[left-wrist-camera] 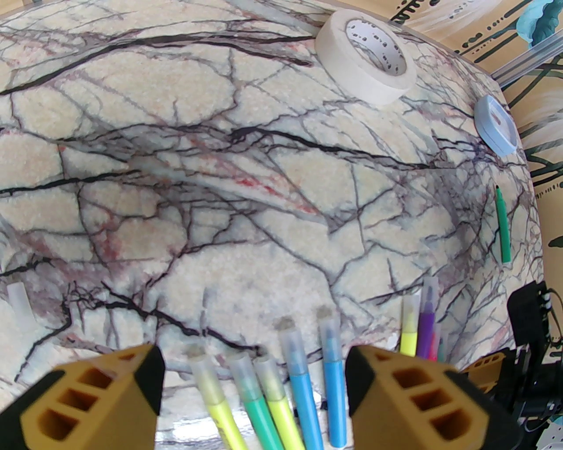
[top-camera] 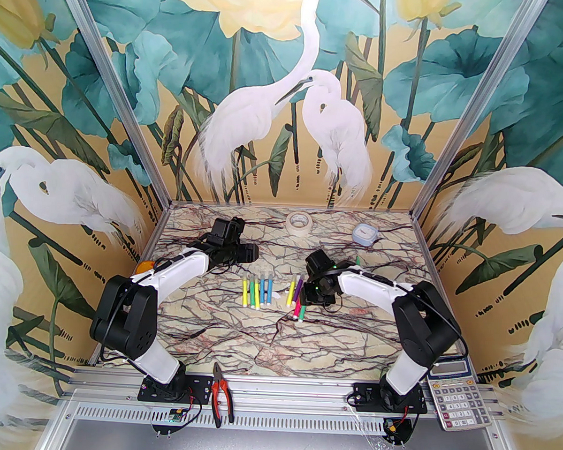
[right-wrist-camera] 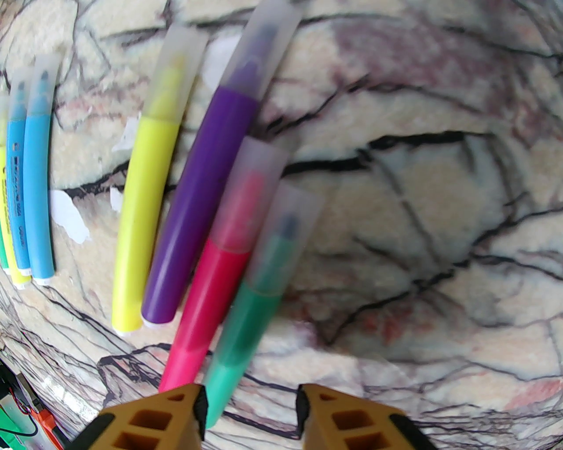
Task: Open the pen caps
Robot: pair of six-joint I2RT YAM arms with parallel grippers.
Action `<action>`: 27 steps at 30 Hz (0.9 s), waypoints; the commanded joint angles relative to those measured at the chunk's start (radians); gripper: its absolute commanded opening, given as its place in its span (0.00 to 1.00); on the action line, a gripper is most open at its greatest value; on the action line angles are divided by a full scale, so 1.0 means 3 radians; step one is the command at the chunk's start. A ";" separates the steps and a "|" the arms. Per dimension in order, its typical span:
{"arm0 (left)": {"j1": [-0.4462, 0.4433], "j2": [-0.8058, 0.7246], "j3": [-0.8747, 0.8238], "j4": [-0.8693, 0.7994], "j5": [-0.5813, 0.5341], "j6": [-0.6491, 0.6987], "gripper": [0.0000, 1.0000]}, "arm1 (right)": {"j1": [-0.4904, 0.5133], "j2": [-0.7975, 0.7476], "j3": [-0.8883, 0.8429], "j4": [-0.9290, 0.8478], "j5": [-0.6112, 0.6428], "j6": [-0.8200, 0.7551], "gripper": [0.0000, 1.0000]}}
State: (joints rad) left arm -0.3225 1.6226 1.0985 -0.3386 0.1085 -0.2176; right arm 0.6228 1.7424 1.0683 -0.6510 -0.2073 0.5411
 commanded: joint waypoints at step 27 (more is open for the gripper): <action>0.0006 -0.0173 -0.0069 -0.0082 -0.0180 0.0053 0.73 | 0.0092 0.0386 0.0277 -0.0375 0.0664 -0.0074 0.32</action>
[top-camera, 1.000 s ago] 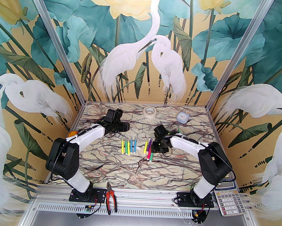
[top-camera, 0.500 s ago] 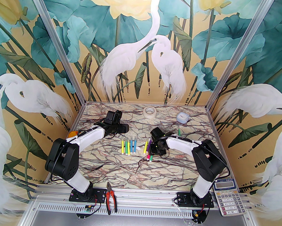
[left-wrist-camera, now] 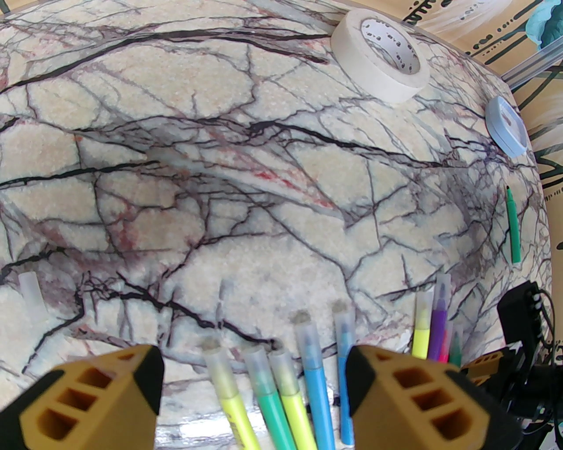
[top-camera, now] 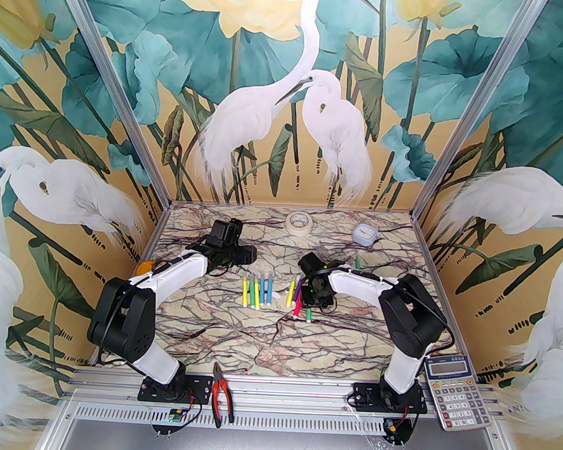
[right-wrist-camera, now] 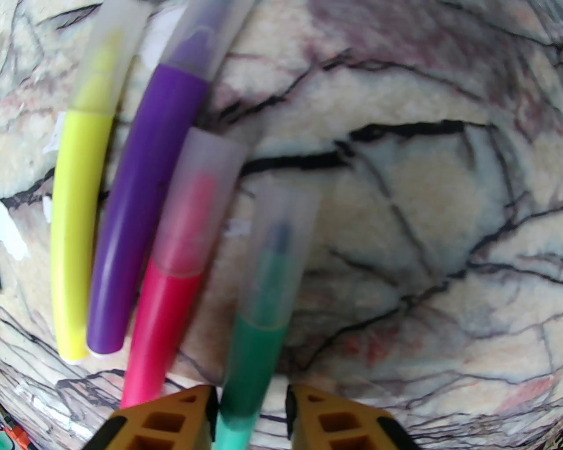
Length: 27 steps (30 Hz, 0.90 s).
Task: Open the pen caps
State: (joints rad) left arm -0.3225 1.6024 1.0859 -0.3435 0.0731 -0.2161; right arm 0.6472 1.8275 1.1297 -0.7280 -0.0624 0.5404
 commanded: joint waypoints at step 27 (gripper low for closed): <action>0.0009 -0.0110 0.0029 -0.0136 -0.0035 0.0046 0.73 | 0.0011 0.0452 0.0263 -0.0205 0.0473 -0.0079 0.19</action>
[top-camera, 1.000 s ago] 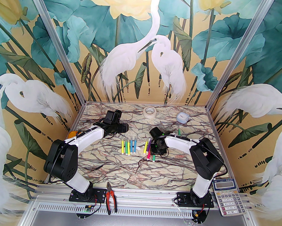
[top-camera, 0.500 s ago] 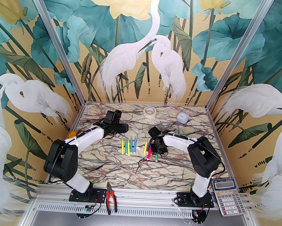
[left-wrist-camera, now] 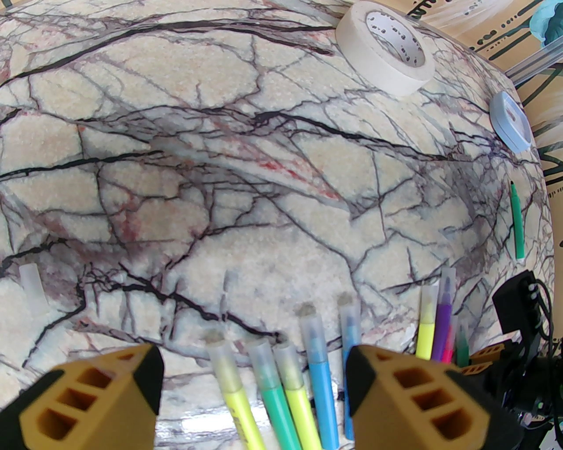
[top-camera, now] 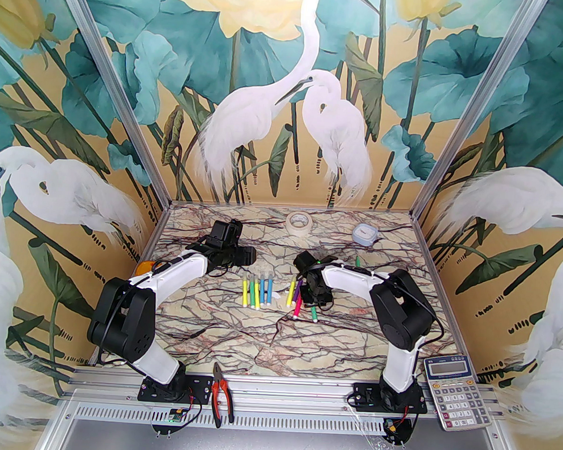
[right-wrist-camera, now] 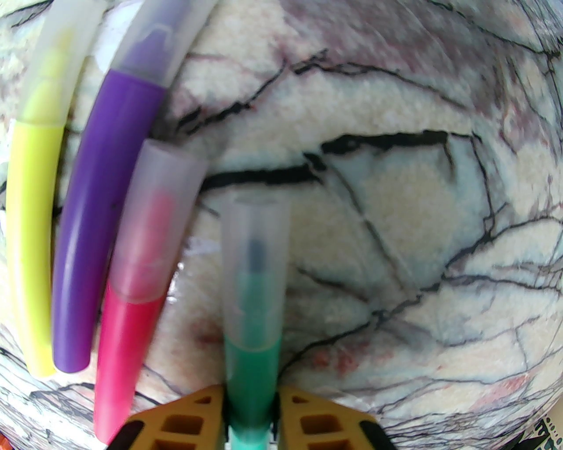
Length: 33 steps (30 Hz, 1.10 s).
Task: Open the pen caps
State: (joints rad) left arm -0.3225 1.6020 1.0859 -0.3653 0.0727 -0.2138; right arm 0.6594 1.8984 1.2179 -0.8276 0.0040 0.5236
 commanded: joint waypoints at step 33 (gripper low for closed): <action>-0.0021 0.0109 0.0021 0.0851 0.2321 -0.0253 0.72 | -0.0184 -0.1083 -0.0515 0.1225 -0.0740 -0.0845 0.17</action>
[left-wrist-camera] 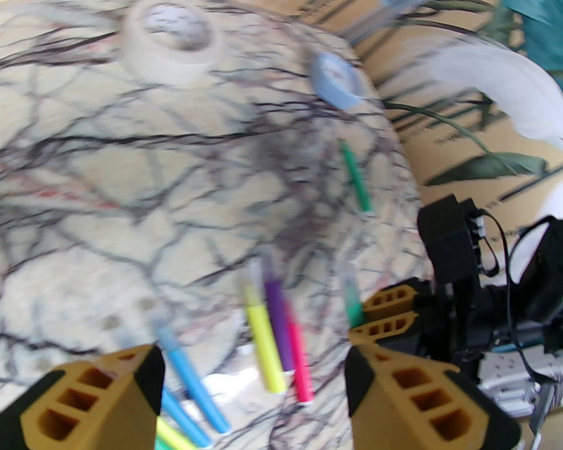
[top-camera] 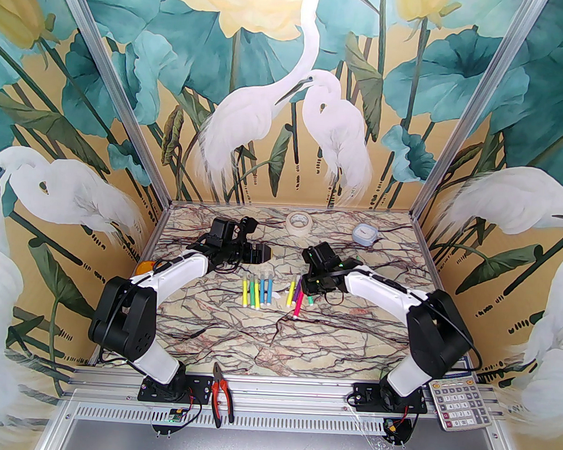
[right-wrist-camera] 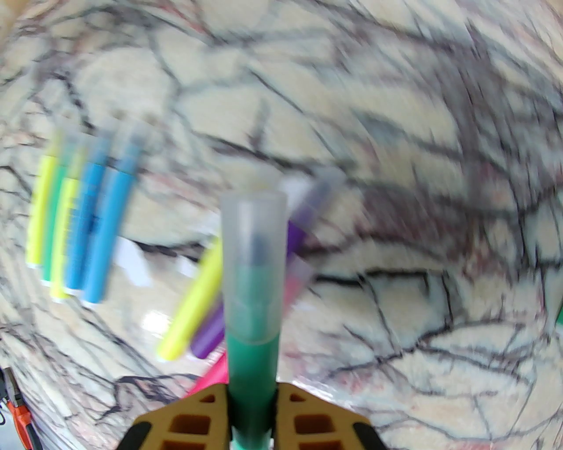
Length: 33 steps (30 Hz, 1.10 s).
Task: Open the pen caps
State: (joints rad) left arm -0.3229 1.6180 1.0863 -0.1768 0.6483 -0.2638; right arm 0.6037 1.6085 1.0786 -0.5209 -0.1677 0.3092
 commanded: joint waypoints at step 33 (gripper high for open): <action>-0.0295 0.0333 0.0173 0.0543 0.0980 -0.0317 0.62 | 0.0089 -0.0222 0.0122 0.0649 -0.0625 -0.0397 0.18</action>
State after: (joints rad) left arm -0.4015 1.6955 1.1088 -0.0330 0.9089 -0.3485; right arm 0.6224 1.5684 1.0859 -0.3519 -0.3408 0.2043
